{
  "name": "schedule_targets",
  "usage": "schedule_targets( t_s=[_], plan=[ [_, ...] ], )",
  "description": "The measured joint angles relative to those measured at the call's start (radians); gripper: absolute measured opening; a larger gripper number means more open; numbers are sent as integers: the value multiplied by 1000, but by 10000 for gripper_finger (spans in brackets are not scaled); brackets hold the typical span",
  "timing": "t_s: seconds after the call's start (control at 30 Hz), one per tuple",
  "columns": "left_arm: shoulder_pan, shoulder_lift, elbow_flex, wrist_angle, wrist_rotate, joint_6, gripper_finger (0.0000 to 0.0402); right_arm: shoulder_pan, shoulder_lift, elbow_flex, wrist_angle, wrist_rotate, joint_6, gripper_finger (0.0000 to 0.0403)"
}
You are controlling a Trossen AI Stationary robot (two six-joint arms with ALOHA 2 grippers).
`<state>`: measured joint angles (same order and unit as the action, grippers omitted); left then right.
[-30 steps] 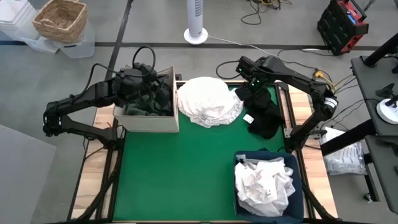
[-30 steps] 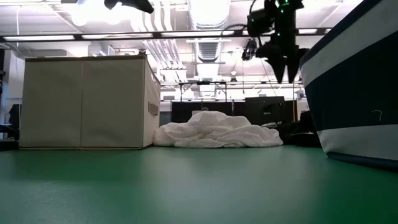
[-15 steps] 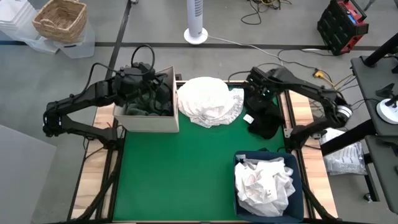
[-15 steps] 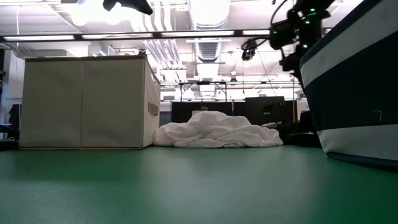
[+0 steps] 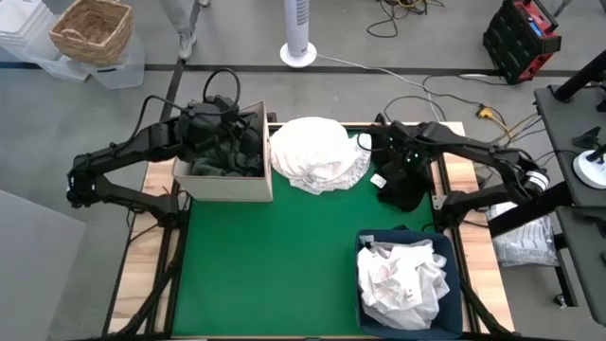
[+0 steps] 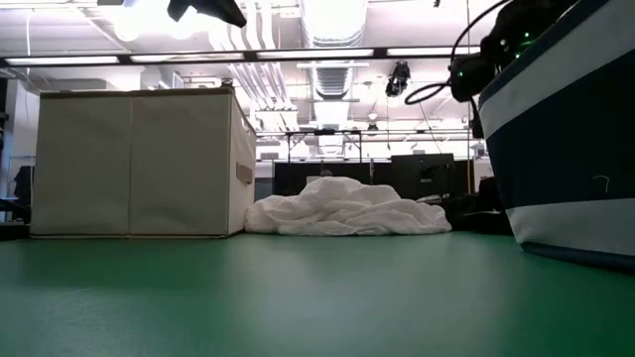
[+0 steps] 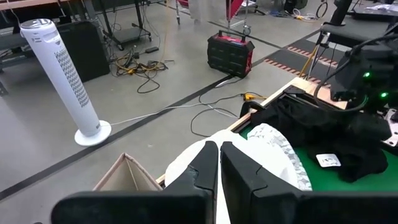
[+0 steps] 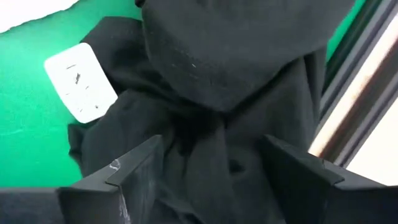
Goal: Sort clothes
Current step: Put the black cloth into the white bin
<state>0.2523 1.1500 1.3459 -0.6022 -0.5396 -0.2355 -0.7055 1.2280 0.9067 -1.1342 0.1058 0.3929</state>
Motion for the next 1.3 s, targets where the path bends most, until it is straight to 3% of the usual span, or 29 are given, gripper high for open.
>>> schedule_targets(
  t_s=[0.13,0.23,0.47,0.7,1.0,1.3],
  plan=[
    [0,0,0,1,0,7,0,0,9,-41,66,23,1,241],
    [0,0,0,2,0,14,0,0,23,-65,96,43,8,203],
    [0,0,0,4,0,15,0,0,63,-104,108,64,-17,28],
    [0,0,0,26,13,14,0,3,-53,-19,60,60,9,11],
    [0,0,0,180,266,65,0,3,-280,264,72,37,13,10],
    [0,0,0,311,324,123,52,3,-326,448,368,-240,-53,9]
  ],
)
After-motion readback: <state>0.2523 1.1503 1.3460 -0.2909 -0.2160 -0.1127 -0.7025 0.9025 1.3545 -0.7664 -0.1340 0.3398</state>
